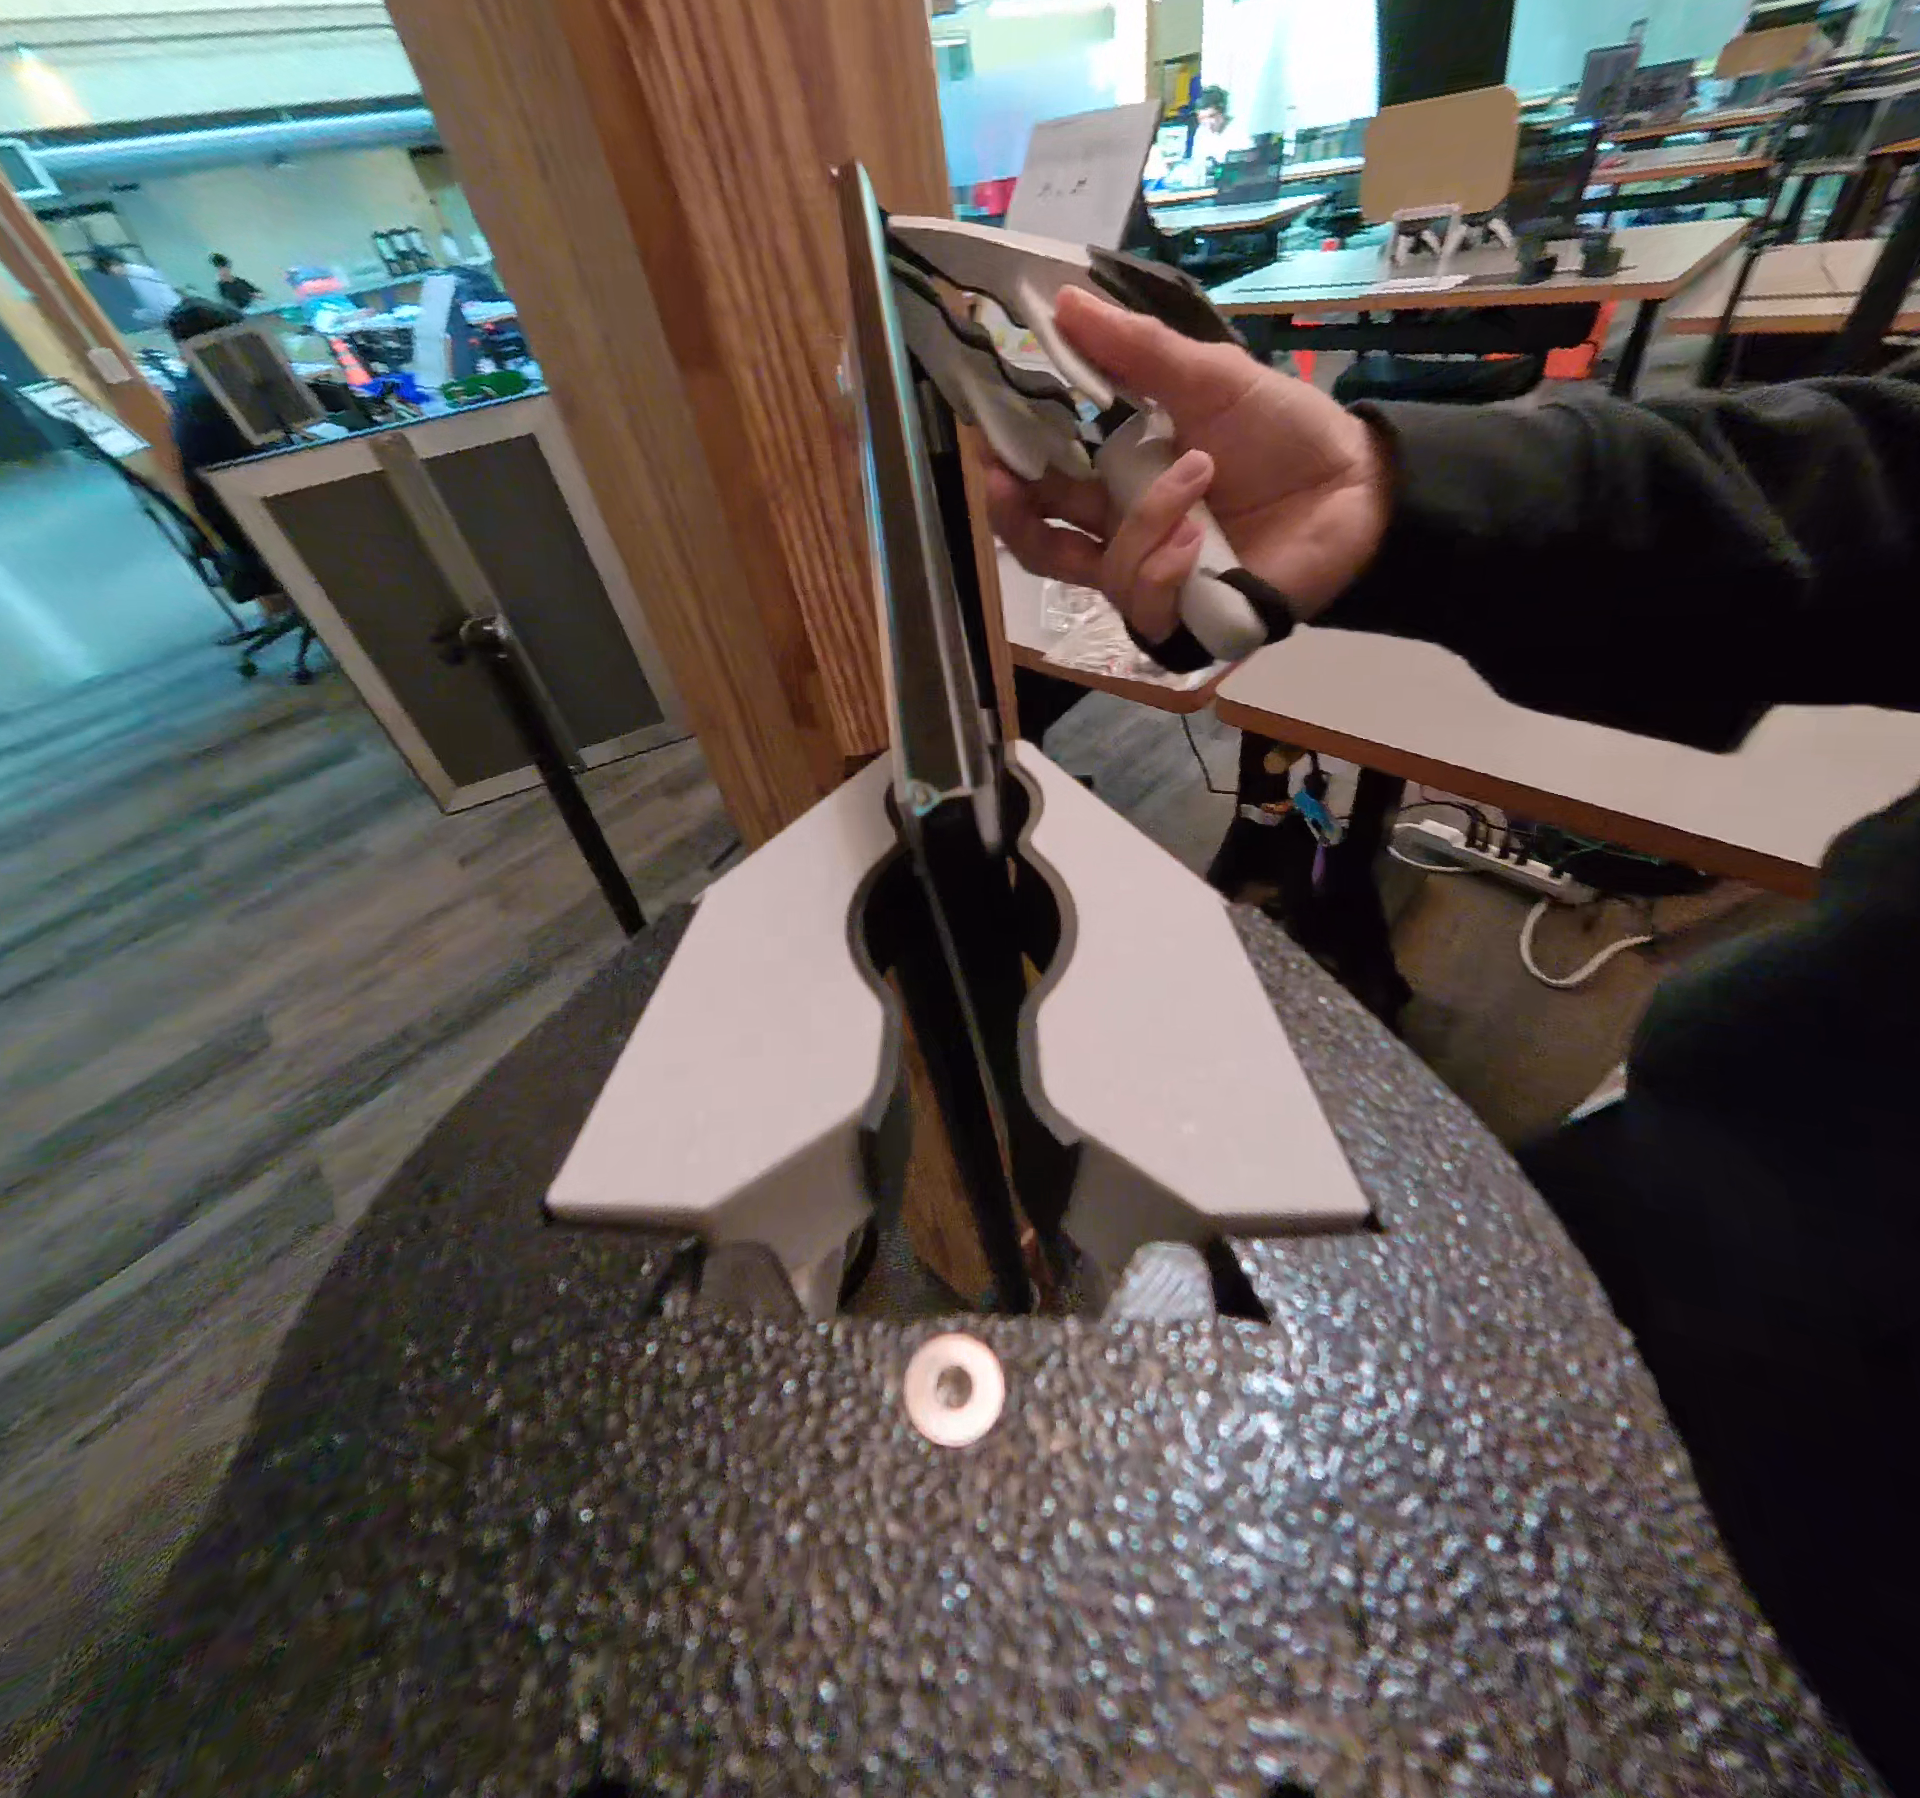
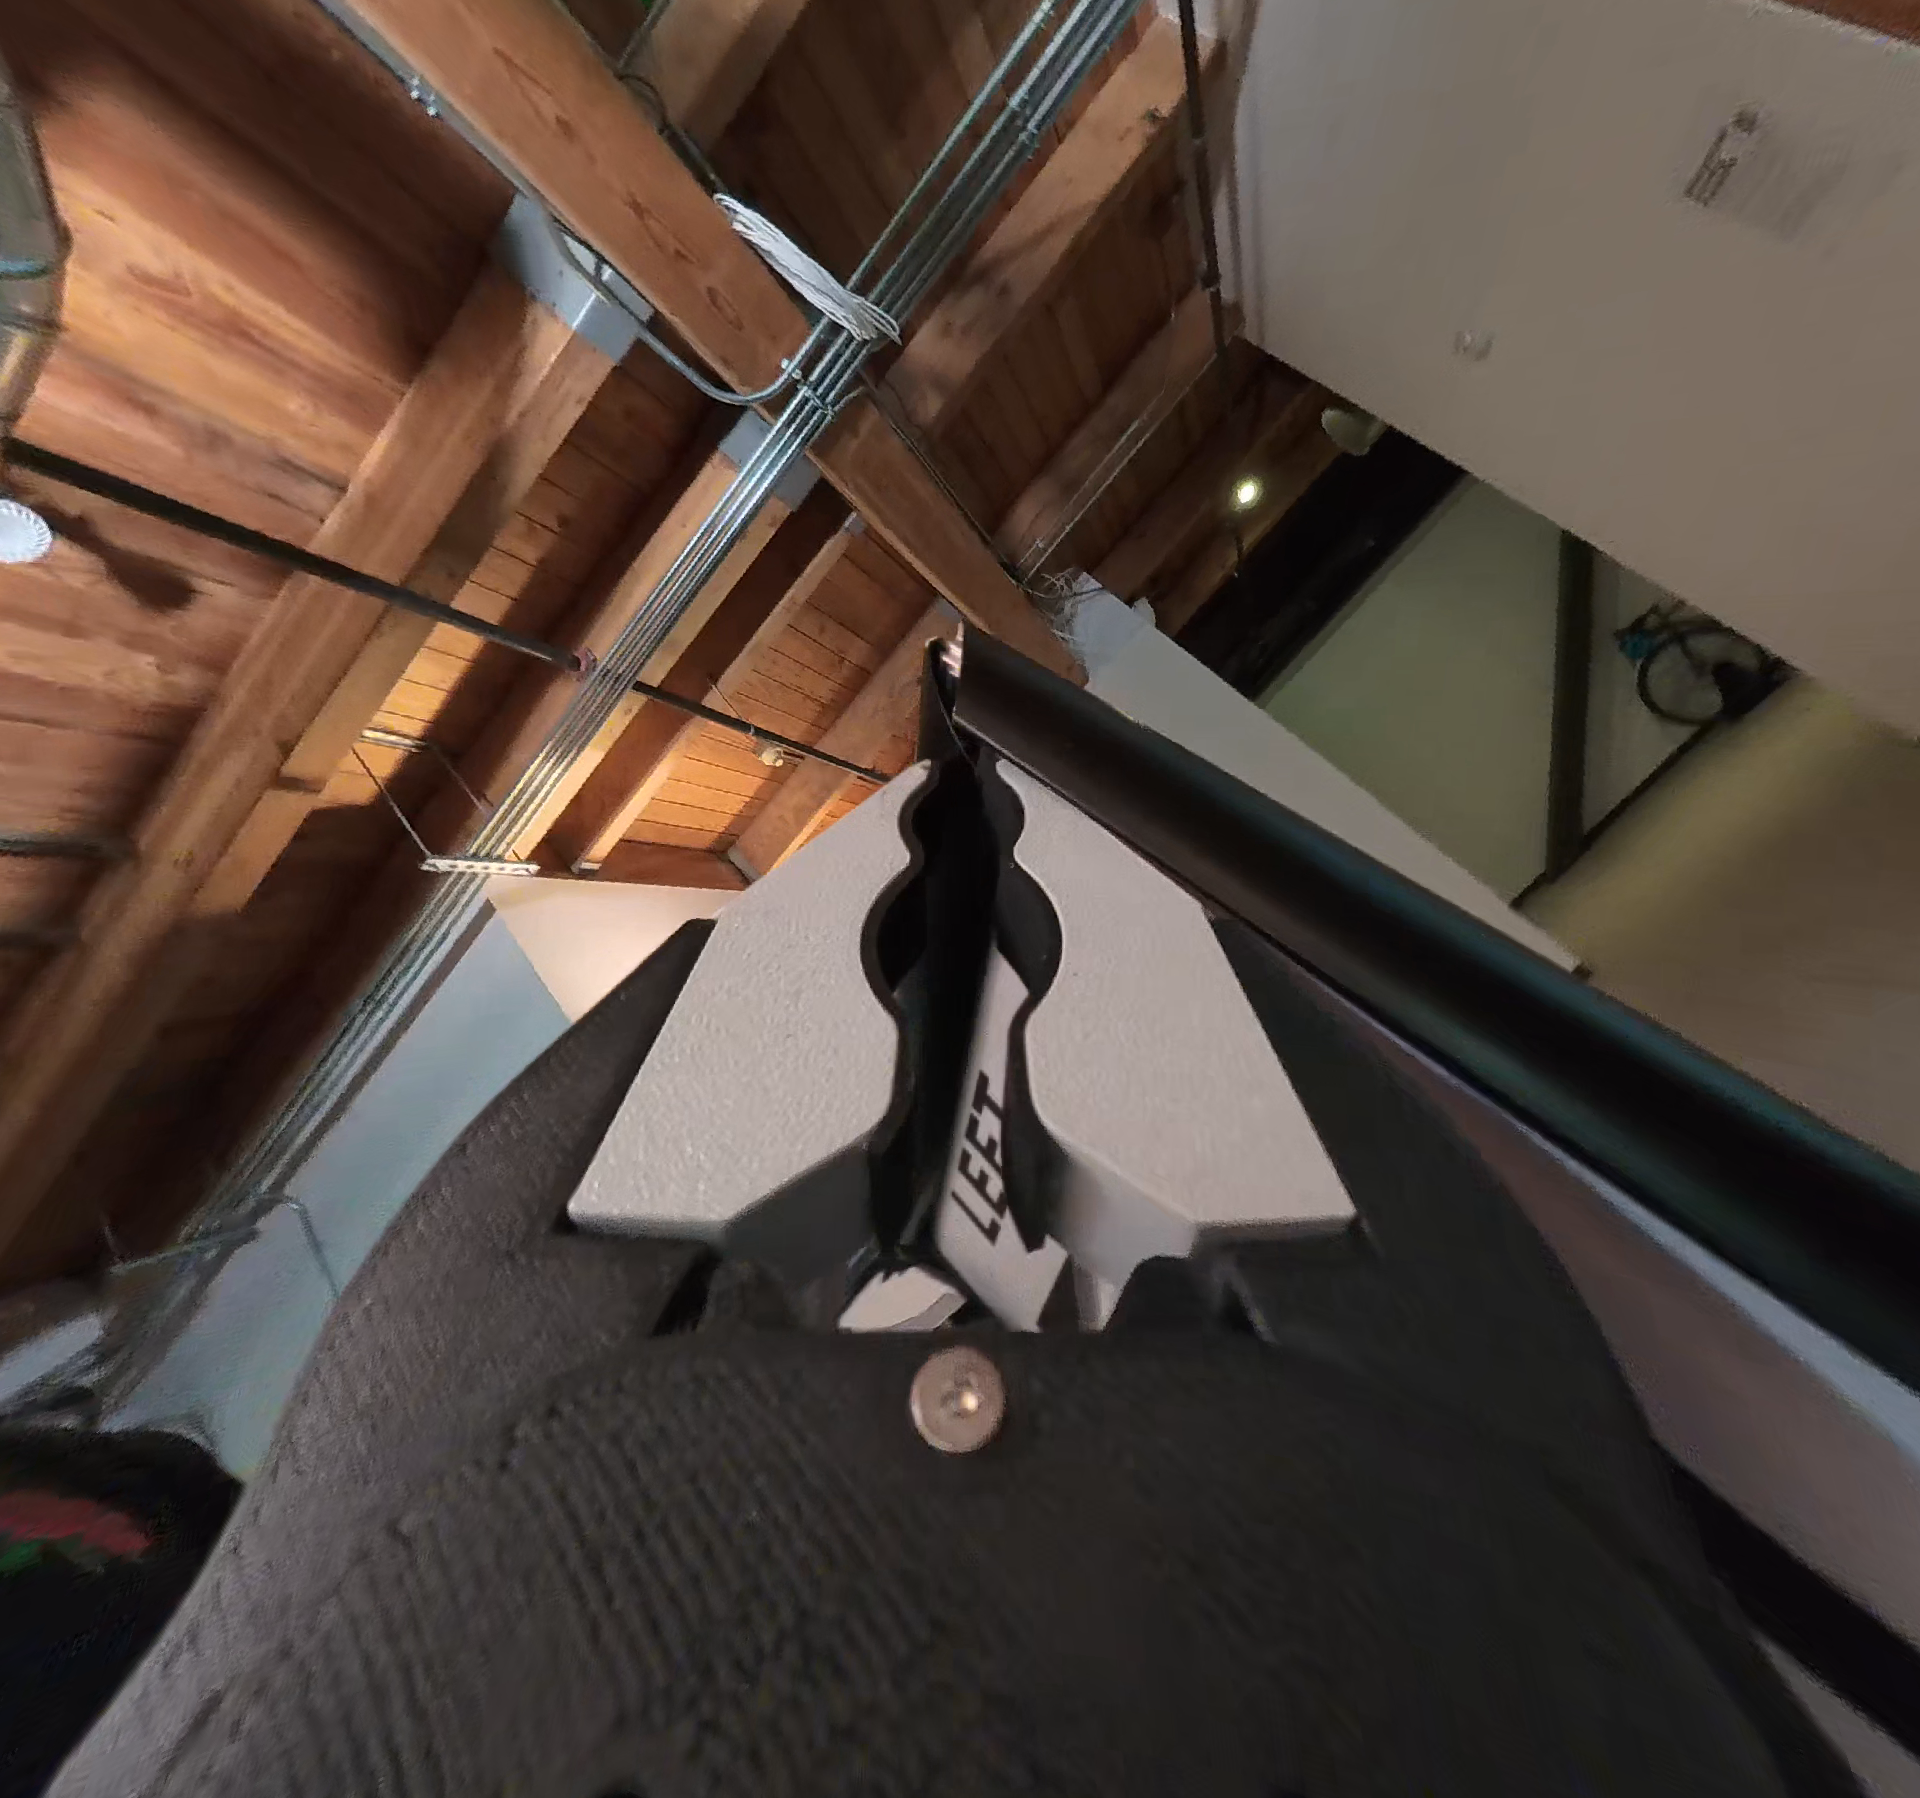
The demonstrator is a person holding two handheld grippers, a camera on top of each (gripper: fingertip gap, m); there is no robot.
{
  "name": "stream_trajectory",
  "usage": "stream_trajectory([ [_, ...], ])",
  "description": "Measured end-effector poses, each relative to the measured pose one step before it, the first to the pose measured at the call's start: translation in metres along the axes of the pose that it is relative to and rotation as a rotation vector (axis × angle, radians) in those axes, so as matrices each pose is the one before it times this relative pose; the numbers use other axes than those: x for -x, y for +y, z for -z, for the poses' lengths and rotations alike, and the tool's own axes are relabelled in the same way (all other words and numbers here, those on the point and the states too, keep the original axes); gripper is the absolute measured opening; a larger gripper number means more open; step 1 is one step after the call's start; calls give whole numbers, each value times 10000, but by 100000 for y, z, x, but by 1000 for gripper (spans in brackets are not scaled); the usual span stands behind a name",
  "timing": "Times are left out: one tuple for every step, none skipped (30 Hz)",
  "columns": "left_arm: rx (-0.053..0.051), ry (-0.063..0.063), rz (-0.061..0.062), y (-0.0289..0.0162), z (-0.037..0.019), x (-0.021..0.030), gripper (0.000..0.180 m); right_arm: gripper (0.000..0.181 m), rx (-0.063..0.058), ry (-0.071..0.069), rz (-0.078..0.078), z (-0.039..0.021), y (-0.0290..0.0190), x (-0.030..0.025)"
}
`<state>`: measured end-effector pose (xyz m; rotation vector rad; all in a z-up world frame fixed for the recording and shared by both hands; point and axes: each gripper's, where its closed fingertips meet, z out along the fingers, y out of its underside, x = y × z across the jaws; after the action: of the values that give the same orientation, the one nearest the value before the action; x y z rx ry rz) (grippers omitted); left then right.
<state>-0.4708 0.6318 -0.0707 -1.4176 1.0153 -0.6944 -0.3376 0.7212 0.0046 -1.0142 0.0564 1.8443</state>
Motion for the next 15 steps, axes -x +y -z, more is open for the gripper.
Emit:
stream_trajectory([
  [34, 167, -73, 16, 12, 17, 11, 7, -76, -59, 351, 27, 65, 63],
  [31, 160, -57, 16, 35, 16, 12, 9, 7, -58, 286, -36, 102, 83],
  [21, 167, -11, 25, 16, -3, 12, 11, 80, -58, 350, -51, 101, 83],
  [11, 104, -15, 8, -18, 31, 13, 14, 34, -3, 376, -64, 71, 27],
  [-6, 56, -27, -9, -65, 56, 13, 16, -70, 10, 172, -42, -74, -38],
  [-28, 84, 3, -13, -42, -1, 14, 14, -41, 1, 53, -24, -43, -73],
  [-47, 75, 15, -16, -22, -6, 14, 13, -13, -13, 86, -2, 11, -61],
  [-62, 47, 7, -10, -11, 1, 14, 11, -31, 6, 16, 8, 2, -69],
  [-54, 61, 58, 17, -42, -51, 14, 10, -25, 88, -92, -36, -29, -162],
  [-22, 67, 77, 45, -58, -76, 15, 4, -3, 132, -59, -60, -17, -253],
  [9, -18, 0, 54, -50, 9, 15, 3, 3, -6, -79, -98, -28, -88],
  [63, -123, -48, 77, 7, 169, 15, 3, 71, -18, -241, -123, -9, -41],
  [113, -169, -50, 108, 42, 259, 14, 3, 107, -17, -275, -114, 8, -4],
  [116, -220, -59, 96, 25, 316, 13, 2, 11, 5, -422, -48, -28, -4],
  [101, -269, -97, 63, -17, 319, 11, 1, -207, -113, -941, 16, -175, 91],
])
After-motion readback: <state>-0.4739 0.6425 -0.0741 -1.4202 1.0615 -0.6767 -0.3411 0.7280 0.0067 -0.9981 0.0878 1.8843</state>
